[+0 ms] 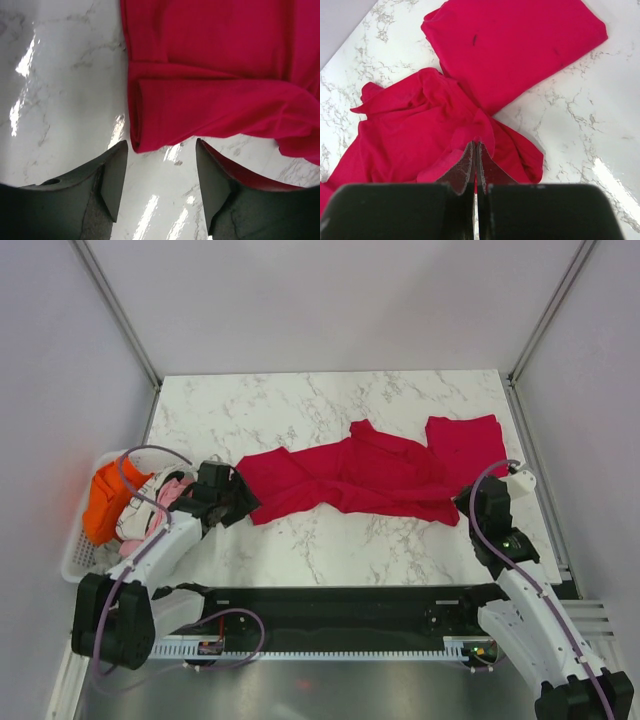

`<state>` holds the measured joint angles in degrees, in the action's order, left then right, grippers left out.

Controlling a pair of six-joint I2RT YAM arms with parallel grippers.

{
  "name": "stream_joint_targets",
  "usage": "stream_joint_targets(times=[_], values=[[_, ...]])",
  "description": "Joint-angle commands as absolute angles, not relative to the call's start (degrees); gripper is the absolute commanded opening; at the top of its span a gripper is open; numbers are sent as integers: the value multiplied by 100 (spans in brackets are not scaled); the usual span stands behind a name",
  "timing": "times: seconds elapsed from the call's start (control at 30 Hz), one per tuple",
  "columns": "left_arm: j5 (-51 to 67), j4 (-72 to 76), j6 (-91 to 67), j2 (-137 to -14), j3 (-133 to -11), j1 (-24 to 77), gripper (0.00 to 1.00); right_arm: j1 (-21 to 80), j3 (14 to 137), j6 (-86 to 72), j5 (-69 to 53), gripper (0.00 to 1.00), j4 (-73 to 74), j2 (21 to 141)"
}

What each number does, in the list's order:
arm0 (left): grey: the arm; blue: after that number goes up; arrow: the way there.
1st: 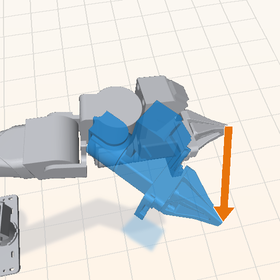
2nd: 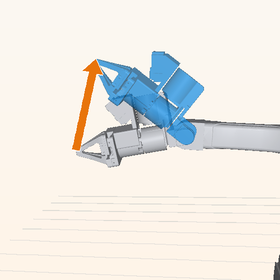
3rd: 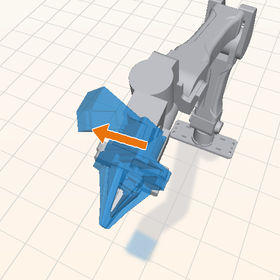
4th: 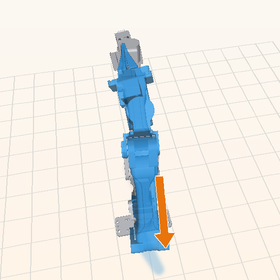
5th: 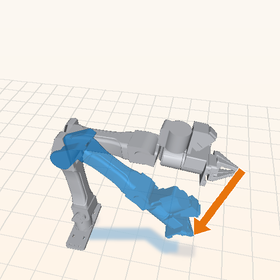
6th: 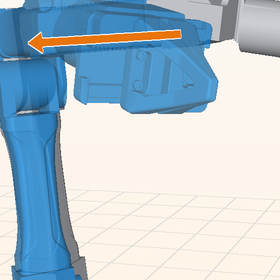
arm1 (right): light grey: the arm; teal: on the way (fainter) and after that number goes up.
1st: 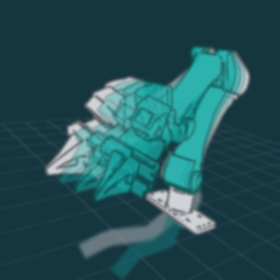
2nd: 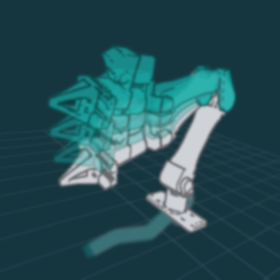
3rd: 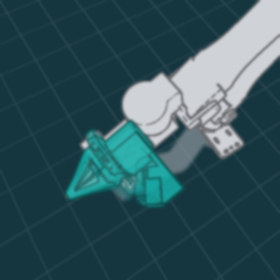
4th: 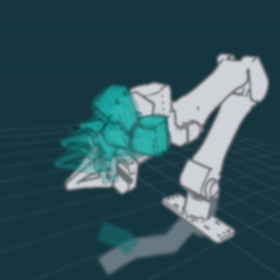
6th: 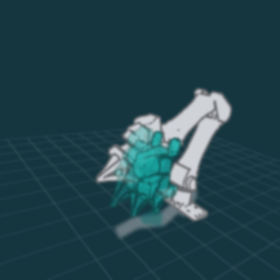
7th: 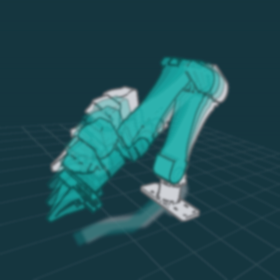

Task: Fold and stack the t-shirts
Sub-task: Flatten the tshirt out

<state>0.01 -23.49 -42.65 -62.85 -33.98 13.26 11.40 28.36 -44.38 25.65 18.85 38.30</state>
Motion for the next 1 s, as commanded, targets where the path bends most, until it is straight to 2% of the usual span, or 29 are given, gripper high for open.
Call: stream_joint_targets(times=[0.0,0.03,0.3,0.4,0.43,0.8,0.97], values=[[-299,-1715,-3990,-6731,-3727,1336,62,1134,2795,-4518,2391,0,1477,3797],[-247,-1627,-3990,-6811,-3718,1336,57,1125,2778,-4518,2391,0,1468,3823],[-26,-1125,-4087,-7541,-3771,1345,40,1134,2856,-4518,2373,0,1362,4052],[-53,-1055,-4087,-7550,-3797,1345,18,1134,2883,-4509,2347,0,1336,4069],[-122,-1072,-4026,-7515,-3875,1345,2,1134,2883,-4509,2347,0,1327,4087],[-325,-1800,-3630,-5856,-4526,1589,2,1134,3612,-4263,2434,0,1344,4571],[-352,-2048,-4042,-4730,-3544,2354,2,1134,3551,-4377,2584,0,1503,4272]])
